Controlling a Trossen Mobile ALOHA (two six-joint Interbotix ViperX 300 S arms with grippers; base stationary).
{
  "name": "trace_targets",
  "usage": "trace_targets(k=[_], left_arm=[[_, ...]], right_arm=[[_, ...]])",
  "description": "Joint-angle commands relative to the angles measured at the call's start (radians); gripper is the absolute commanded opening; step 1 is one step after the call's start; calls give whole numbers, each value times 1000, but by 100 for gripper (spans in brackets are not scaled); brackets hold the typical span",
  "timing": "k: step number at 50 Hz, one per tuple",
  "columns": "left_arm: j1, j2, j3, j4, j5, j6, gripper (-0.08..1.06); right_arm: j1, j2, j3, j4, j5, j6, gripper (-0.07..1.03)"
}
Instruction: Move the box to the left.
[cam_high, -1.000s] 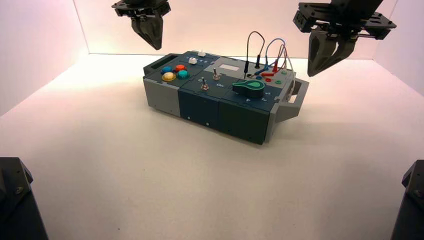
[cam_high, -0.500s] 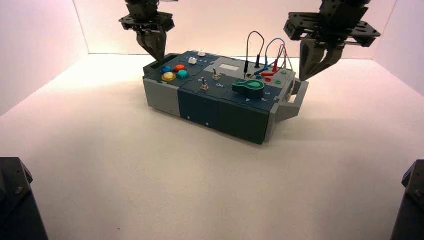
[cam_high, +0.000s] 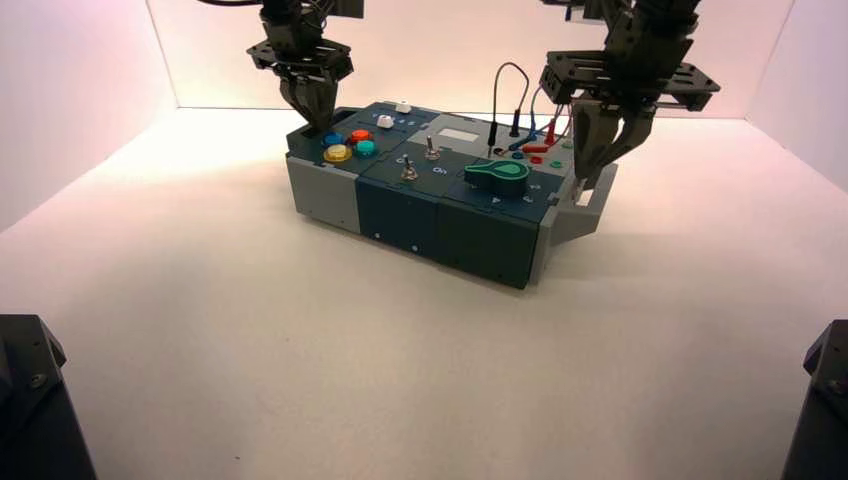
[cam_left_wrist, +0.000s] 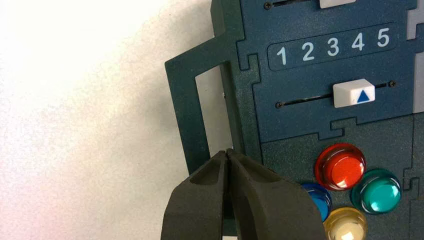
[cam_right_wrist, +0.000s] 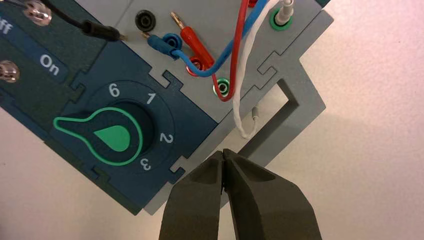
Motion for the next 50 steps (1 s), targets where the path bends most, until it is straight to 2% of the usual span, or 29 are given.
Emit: trace_targets(k=[1,20,27,38,50], left_arm=[[5,-17,-14,8,-5,-2,-3],[5,-28,40,9,-3,-5,-3],[15,-46,74,9,-3,-8,-3],[28,-103,164,9,-3,-63,-3],[31,-141,244,9,0,-109,-3]], right_arm=[[5,6,-21,-2,5,0,-2],[3,64,-31,-8,25,-11,-2],[5,86,-41,-43,18,-17,-2],[3,120,-67,-98,2,-20,-2],[3,156,-95,-109,-20,-40,-2]])
